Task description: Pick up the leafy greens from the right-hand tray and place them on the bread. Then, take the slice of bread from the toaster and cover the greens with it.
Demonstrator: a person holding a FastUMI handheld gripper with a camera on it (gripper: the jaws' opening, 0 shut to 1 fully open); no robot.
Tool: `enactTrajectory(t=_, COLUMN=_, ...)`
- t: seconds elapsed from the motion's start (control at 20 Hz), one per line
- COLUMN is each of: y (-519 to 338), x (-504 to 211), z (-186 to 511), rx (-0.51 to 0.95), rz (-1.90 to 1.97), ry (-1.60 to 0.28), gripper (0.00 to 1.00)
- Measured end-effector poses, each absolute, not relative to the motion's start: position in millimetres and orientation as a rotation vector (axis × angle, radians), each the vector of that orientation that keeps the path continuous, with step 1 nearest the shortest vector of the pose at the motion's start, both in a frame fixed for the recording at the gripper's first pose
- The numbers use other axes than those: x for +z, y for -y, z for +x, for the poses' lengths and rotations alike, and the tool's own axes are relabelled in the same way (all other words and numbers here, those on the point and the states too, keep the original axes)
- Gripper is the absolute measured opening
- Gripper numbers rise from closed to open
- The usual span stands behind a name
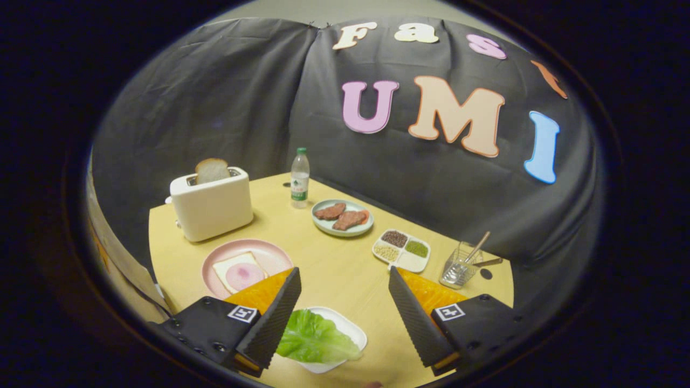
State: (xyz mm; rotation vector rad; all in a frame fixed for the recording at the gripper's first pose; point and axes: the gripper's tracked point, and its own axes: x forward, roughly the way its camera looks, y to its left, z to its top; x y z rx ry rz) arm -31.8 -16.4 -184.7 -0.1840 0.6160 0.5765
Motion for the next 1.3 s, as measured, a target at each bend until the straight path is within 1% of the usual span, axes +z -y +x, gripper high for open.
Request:
enactTrajectory(t=0.15, y=18.6, x=-214.3, z=-45.7, rx=0.622, rz=-0.196, ry=-0.715, gripper=1.00)
enactTrajectory(t=0.7, y=16.2, x=-294.0, z=-93.0, rx=0.774, rz=-0.261, ry=-0.988, gripper=1.00)
enactTrajectory(t=1.15, y=31.9, x=-343.0, z=-110.4, rx=0.744, rz=-0.249, ry=-1.144, gripper=1.00)
enactTrajectory(t=1.3, y=32.8, x=-344.5, z=-107.4, rx=0.741, rz=-0.256, ry=-1.131, gripper=1.00)
